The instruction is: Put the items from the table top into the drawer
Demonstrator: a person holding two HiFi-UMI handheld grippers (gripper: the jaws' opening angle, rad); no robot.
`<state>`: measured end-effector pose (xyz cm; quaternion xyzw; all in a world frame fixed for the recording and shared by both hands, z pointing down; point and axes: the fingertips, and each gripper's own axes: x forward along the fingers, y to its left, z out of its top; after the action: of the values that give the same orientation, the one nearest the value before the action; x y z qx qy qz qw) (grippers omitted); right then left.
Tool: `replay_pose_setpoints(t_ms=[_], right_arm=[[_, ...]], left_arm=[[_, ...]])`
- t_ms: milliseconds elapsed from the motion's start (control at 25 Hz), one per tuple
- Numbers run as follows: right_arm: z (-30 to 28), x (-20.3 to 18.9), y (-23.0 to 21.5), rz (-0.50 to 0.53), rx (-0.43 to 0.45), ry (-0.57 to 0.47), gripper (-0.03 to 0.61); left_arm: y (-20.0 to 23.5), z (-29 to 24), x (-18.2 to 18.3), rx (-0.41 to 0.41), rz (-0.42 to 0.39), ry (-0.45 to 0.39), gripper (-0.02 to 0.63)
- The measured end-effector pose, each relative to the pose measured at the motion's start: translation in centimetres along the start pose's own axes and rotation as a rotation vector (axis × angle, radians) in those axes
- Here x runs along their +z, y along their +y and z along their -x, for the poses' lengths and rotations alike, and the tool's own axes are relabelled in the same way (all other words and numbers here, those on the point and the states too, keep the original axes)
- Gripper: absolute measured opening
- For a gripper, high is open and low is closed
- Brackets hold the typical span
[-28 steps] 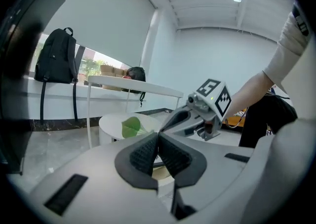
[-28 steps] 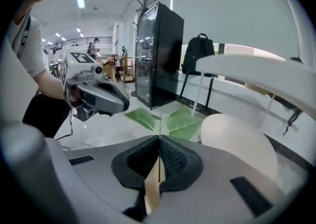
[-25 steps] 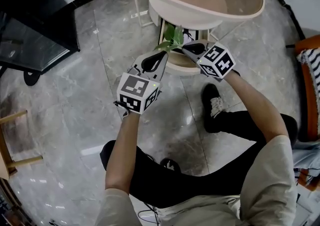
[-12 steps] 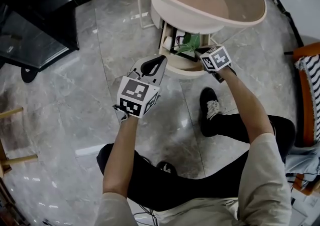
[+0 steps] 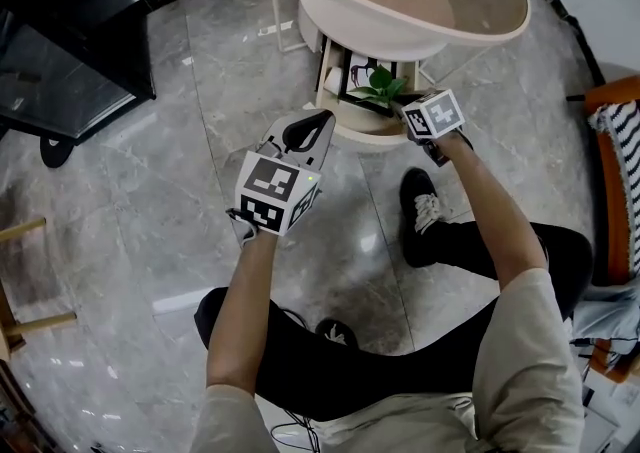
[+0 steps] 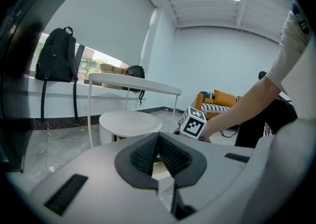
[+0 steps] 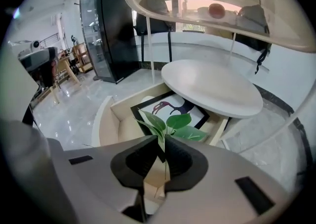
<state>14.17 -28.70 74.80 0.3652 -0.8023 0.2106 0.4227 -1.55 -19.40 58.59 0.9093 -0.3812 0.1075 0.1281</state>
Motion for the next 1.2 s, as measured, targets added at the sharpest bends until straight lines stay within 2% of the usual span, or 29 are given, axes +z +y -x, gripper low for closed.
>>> replay_pose_setpoints(t_ms=[120, 280, 480, 640, 840, 960, 1200], right_arm=[[1.7, 0.8, 0.9, -0.020, -0.023, -0.093, 0.039], [4.3, 1.5, 3.1, -0.090, -0.121, -0.268, 0.039], [5.8, -1.2, 7.9, -0.206, -0.135, -0.400, 0.038], [5.4, -4.5, 11.4, -0.233, -0.241, -0.406, 0.038], [2.1, -8.2, 13.0, -0.404, -0.304, -0.392, 0.038], [0.9, -8.2, 13.2, -0.457, -0.309, -0.423, 0.038], [-0.2, -6.0, 11.9, -0.452, -0.339, -0.456, 0.038]], left_arm=[[-0.4, 0.3, 0.2, -0.010, -0.003, -0.012, 0.019], [0.0, 0.4, 0.4, -0.012, 0.010, -0.033, 0.019], [0.3, 0.5, 0.7, -0.003, 0.016, -0.031, 0.019], [0.4, 1.0, -0.3, -0.001, -0.003, -0.008, 0.020], [0.0, 1.0, -1.7, 0.000, -0.007, 0.021, 0.020], [-0.2, 1.2, -1.9, -0.002, -0.009, 0.025, 0.019], [-0.5, 1.4, -0.6, -0.006, -0.013, -0.012, 0.020]])
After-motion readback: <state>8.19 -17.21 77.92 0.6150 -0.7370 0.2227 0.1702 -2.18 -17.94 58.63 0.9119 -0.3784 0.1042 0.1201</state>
